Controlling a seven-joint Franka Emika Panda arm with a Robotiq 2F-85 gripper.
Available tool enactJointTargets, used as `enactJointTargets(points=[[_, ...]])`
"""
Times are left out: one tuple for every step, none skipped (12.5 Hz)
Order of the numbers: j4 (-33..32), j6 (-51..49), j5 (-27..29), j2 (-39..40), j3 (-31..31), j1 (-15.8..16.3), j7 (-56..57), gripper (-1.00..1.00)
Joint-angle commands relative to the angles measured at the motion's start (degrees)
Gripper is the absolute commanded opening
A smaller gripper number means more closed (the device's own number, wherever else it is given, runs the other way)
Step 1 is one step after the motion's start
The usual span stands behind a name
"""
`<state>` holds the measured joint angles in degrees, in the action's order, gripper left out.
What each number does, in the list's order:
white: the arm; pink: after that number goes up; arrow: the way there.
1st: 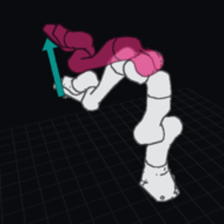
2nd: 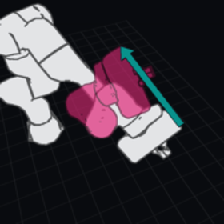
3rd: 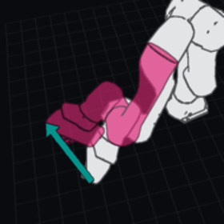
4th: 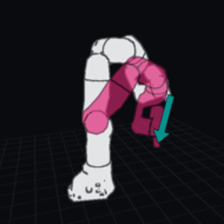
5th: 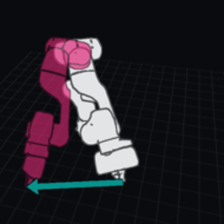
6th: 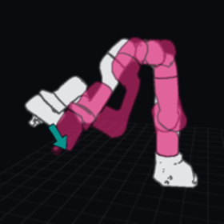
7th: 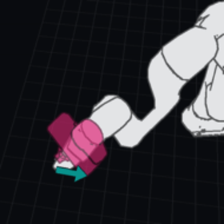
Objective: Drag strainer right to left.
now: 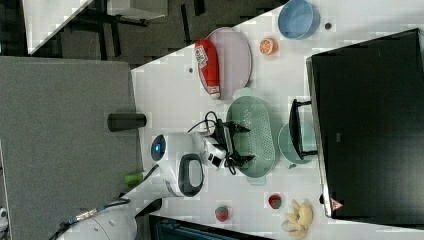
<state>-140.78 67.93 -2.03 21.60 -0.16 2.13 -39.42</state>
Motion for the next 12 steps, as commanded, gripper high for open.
enactJointTargets(points=[[0.84, 0.17, 0.62, -1.37, -0.98, 1.67, -5.77, 1.00], [1.04, 0.23, 0.62, -1.41, -1.28, 2.50, -6.12, 1.00], [1.11, 0.13, 0.65, -1.37, -1.64, 3.26, -6.68, 1.00], [1.07, -0.02, 0.65, -1.34, -1.93, 4.11, -7.62, 1.00], [1.16, 0.05, 0.66, -1.34, -2.31, 5.09, -8.96, 1.00], [1.17, -0.23, 0.67, -1.29, -2.65, 6.16, -11.54, 1.00], [1.20, -0.33, 0.67, -1.17, -3.04, 7.31, -13.68, 1.00], [1.30, -0.36, 0.67, -1.08, -3.47, 8.51, -15.38, 1.00], [1.46, -0.37, 0.67, -0.91, -3.87, 9.74, -16.99, 1.00], [1.79, -0.37, 0.67, -0.69, -4.18, 10.94, -18.41, 1.00], [1.96, -0.40, 0.67, -0.39, -4.39, 12.01, -20.13, 1.00], [2.27, -0.31, 0.67, -0.11, -4.64, 12.94, -21.61, 1.00]])
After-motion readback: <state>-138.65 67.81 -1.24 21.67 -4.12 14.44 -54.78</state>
